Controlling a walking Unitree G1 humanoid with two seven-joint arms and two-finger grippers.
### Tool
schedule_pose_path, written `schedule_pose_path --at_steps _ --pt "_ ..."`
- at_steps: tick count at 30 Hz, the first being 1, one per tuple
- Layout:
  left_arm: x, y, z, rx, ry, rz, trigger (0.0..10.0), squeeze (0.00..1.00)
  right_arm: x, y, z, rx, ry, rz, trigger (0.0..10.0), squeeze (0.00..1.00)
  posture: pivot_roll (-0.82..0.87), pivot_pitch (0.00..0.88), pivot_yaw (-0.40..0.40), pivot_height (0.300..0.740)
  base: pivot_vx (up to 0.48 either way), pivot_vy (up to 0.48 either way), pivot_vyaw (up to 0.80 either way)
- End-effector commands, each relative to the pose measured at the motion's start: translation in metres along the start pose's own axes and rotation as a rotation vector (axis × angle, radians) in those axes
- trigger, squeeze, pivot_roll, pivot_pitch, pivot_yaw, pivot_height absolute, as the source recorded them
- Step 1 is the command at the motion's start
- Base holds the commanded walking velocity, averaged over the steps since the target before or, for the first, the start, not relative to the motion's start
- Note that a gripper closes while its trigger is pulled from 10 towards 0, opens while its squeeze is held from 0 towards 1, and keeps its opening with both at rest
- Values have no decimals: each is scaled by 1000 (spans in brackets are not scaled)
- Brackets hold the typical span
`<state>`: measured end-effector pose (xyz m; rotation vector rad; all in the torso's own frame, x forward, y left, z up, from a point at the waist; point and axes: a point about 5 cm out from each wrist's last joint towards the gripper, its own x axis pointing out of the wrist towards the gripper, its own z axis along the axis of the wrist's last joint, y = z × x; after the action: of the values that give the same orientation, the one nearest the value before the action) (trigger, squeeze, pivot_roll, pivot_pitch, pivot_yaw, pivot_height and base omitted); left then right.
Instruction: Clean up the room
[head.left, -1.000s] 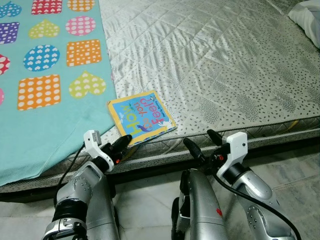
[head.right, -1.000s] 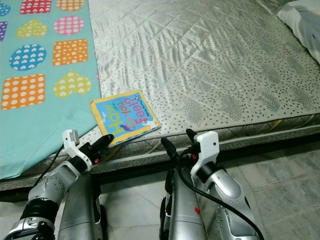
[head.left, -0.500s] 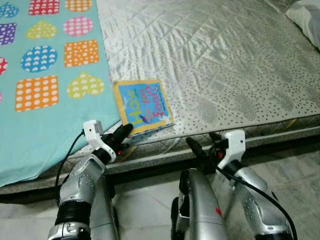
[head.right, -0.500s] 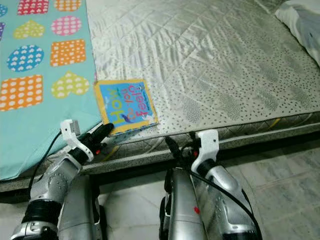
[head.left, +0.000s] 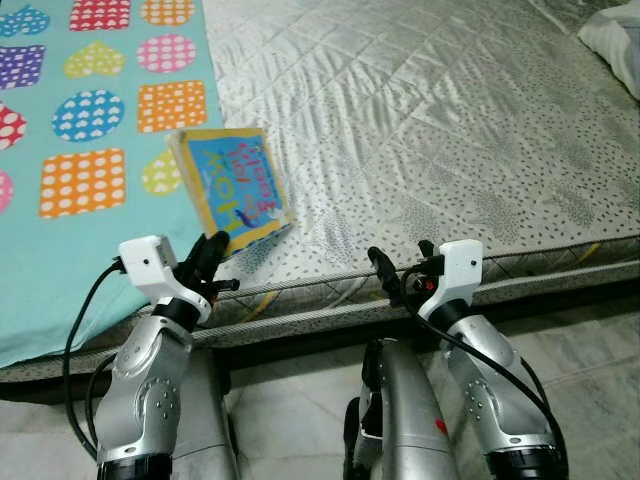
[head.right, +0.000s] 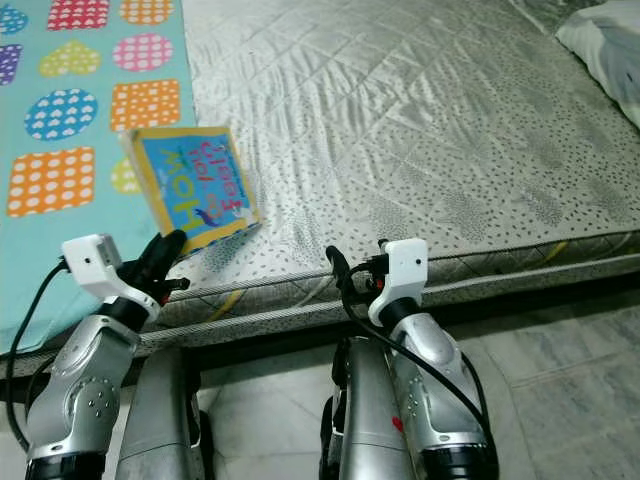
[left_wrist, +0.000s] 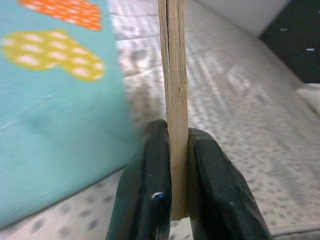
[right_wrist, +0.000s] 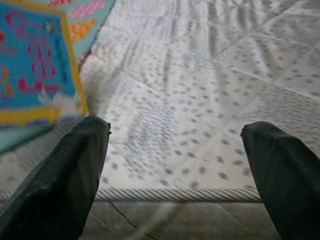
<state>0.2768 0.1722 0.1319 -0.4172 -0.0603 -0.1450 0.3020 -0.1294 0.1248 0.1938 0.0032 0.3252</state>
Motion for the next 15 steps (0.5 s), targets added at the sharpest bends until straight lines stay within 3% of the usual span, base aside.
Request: schedule_pose_path --at_steps 1,5,10,11,12,13,15 --pt "-4 0 3 27 -16 17 0 0 -1 -4 0 21 0 -25 10000 0 86 196 -25 552 0 0 0" --pt "-11 -3 -9 30 39 33 0 0 3 -4 3 122 -16 -56 10000 0 86 193 -19 552 0 0 0" --pt "-13 -10 -17 36 82 13 0 0 4 -6 7 160 -42 -67 10000 0 83 188 -14 552 0 0 0" --pt "-14 -13 -20 42 94 7 3176 0 5 -7 9 169 -54 -69 10000 0 81 187 -12 557 0 0 0" --pt "-14 -14 -22 54 99 5 4549 0 5 -8 11 176 -64 -76 10000 0 81 187 -11 566 0 0 0" --pt "-14 -15 -22 56 100 4 9451 0 6 -9 12 182 -67 -80 10000 0 81 187 -11 570 0 0 0" --pt "-13 -15 -22 57 100 4 10000 0 6 -9 13 184 -69 -83 10000 0 82 186 -11 580 0 0 0"
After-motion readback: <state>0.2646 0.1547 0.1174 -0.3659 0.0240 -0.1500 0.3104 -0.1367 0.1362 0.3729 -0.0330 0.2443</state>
